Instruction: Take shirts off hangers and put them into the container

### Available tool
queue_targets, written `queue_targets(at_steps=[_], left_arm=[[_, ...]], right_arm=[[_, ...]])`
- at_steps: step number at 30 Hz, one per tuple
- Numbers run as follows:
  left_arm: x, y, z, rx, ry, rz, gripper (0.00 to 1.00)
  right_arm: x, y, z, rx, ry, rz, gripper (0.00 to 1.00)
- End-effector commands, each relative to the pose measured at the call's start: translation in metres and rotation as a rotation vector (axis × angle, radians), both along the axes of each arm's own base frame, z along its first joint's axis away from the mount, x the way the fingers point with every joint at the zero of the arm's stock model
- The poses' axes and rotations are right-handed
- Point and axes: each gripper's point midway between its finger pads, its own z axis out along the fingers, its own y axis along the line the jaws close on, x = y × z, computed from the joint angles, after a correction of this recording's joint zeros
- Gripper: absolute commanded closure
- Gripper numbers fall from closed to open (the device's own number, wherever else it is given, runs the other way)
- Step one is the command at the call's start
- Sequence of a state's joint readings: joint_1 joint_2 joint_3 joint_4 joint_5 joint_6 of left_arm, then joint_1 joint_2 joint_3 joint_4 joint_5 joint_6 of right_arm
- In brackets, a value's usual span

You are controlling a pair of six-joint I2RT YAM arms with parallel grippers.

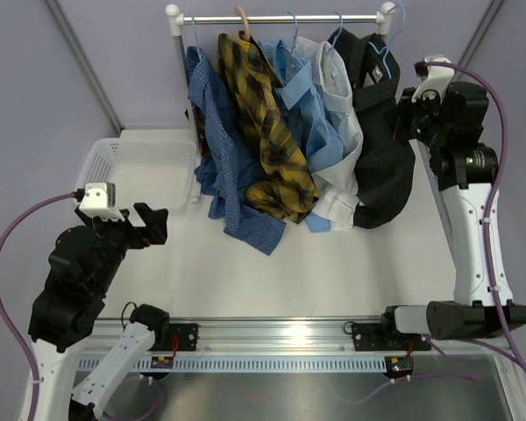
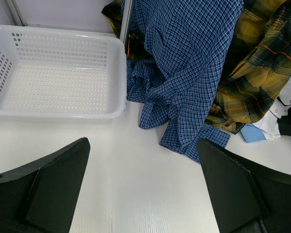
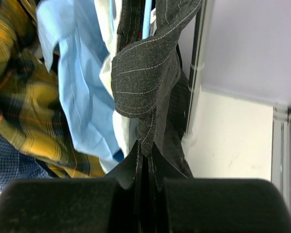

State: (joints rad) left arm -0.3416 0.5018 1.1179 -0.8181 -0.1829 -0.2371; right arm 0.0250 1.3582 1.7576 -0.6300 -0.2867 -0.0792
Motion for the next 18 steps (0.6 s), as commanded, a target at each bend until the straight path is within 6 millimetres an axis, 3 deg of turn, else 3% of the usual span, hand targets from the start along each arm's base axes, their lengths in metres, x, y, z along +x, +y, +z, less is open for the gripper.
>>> queue_targets(at_steps=[1, 5, 7, 10, 12, 15, 18], left_arm=[[0.001, -0.006, 0.015, -0.009, -0.038, -0.036, 0.01], [0.005, -0.01, 0.015, -0.008, -0.024, -0.046, 0.01], [0.01, -0.014, 0.014, -0.005, -0.006, -0.058, 0.01], [0.017, -0.018, 0.017, -0.003, 0.008, -0.065, 0.01], [0.021, -0.02, 0.019, 0.002, 0.015, -0.067, 0.01], [0.029, -0.023, 0.024, 0.0, 0.026, -0.068, 0.01], [0.036, -0.026, 0.027, 0.0, 0.04, -0.068, 0.01]], right_arm=[[-0.025, -0.013, -0.013, 0.01, 0.041, -0.09, 1.0], [-0.055, -0.037, -0.041, 0.003, 0.111, -0.236, 1.0], [-0.077, -0.039, -0.05, 0.051, 0.156, -0.28, 1.0], [-0.11, -0.048, -0.05, 0.106, 0.182, -0.363, 1.0], [-0.134, -0.053, -0.04, 0.133, 0.162, -0.405, 1.0], [-0.162, -0.061, -0.01, 0.158, 0.076, -0.446, 1.0], [-0.189, -0.07, 0.038, 0.164, -0.074, -0.471, 1.0]])
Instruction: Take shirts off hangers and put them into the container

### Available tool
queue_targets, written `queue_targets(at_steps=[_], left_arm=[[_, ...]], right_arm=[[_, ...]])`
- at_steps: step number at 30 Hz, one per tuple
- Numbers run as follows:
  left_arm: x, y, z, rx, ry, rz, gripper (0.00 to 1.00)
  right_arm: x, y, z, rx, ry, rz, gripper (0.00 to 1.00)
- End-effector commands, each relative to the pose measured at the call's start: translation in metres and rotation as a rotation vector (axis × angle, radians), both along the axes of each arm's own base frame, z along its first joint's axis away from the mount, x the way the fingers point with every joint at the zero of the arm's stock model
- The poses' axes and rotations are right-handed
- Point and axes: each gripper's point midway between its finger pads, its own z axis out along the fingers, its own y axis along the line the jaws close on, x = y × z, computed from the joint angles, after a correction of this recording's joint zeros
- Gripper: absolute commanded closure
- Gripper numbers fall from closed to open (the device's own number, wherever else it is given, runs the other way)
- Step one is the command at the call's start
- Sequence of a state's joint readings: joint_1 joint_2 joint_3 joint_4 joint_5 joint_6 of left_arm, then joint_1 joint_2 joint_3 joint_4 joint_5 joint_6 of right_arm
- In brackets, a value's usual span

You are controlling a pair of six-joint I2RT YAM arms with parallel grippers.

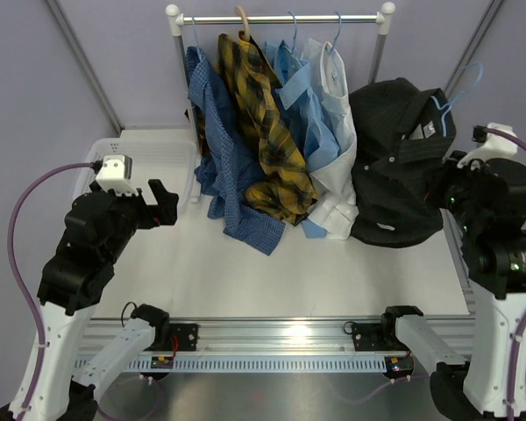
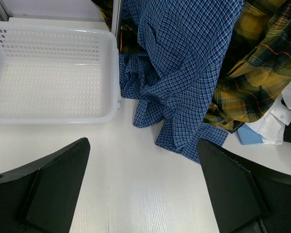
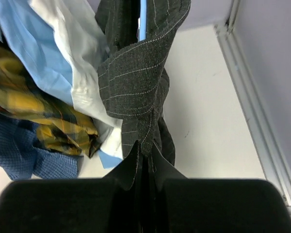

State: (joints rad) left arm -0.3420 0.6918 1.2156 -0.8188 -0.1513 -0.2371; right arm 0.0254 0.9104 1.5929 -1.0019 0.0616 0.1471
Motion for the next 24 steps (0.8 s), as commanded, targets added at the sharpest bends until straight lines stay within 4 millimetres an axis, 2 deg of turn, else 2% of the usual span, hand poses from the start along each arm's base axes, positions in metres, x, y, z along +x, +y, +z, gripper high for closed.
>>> queue_targets(at_steps=[1, 3, 4, 6, 7, 9, 10, 12, 13, 14, 16, 17, 18, 19, 20, 22, 23, 24], left_arm=[[0.005, -0.01, 0.026, -0.03, -0.052, -0.041, 0.01], [0.01, -0.013, 0.025, -0.026, -0.037, -0.045, 0.01], [0.011, -0.013, 0.026, -0.026, -0.037, -0.049, 0.01], [0.013, -0.015, 0.029, -0.025, -0.038, -0.052, 0.01], [0.015, -0.015, 0.03, -0.025, -0.038, -0.05, 0.01], [0.017, -0.017, 0.034, -0.026, -0.041, -0.055, 0.01], [0.018, -0.017, 0.035, -0.027, -0.041, -0.053, 0.01], [0.02, -0.018, 0.039, -0.029, -0.044, -0.058, 0.01], [0.02, -0.019, 0.041, -0.031, -0.049, -0.059, 0.01], [0.02, -0.019, 0.043, -0.032, -0.051, -0.061, 0.01], [0.02, -0.019, 0.05, -0.034, -0.063, -0.06, 0.01], [0.02, -0.018, 0.053, -0.032, -0.071, -0.061, 0.01], [0.019, -0.018, 0.06, -0.036, -0.087, -0.063, 0.01], [0.019, -0.017, 0.063, -0.036, -0.094, -0.059, 0.01], [0.018, -0.017, 0.066, -0.033, -0.102, -0.06, 0.01], [0.017, -0.014, 0.075, -0.035, -0.124, -0.052, 0.01], [0.016, -0.014, 0.076, -0.035, -0.127, -0.051, 0.01], [0.016, -0.013, 0.077, -0.031, -0.133, -0.049, 0.01]], right_arm=[[-0.043, -0.016, 0.081, -0.006, -0.253, -0.088, 1.0], [-0.056, -0.012, 0.104, -0.042, -0.316, -0.043, 1.0], [-0.07, -0.008, 0.127, -0.052, -0.388, -0.013, 1.0], [-0.084, 0.001, 0.15, -0.067, -0.467, 0.046, 1.0], [-0.098, 0.004, 0.168, -0.074, -0.532, 0.066, 1.0], [-0.109, 0.016, 0.189, -0.082, -0.609, 0.134, 1.0], [-0.122, 0.022, 0.205, -0.094, -0.666, 0.172, 1.0], [-0.13, 0.042, 0.221, -0.11, -0.724, 0.29, 1.0], [-0.143, 0.051, 0.232, -0.127, -0.767, 0.347, 1.0], [-0.15, 0.071, 0.235, -0.141, -0.789, 0.474, 1.0], [-0.157, 0.092, 0.236, -0.135, -0.798, 0.612, 1.0], [-0.167, 0.112, 0.235, -0.144, -0.813, 0.752, 1.0], [-0.168, 0.121, 0.232, -0.118, -0.796, 0.822, 1.0], [-0.175, 0.131, 0.229, -0.119, -0.796, 0.902, 1.0], [-0.19, 0.145, 0.227, -0.131, -0.809, 1.038, 1.0], [-0.198, 0.156, 0.22, -0.086, -0.773, 1.164, 1.0], [-0.21, 0.162, 0.218, -0.101, -0.785, 1.26, 1.0], [-0.214, 0.165, 0.215, -0.07, -0.76, 1.303, 1.0]])
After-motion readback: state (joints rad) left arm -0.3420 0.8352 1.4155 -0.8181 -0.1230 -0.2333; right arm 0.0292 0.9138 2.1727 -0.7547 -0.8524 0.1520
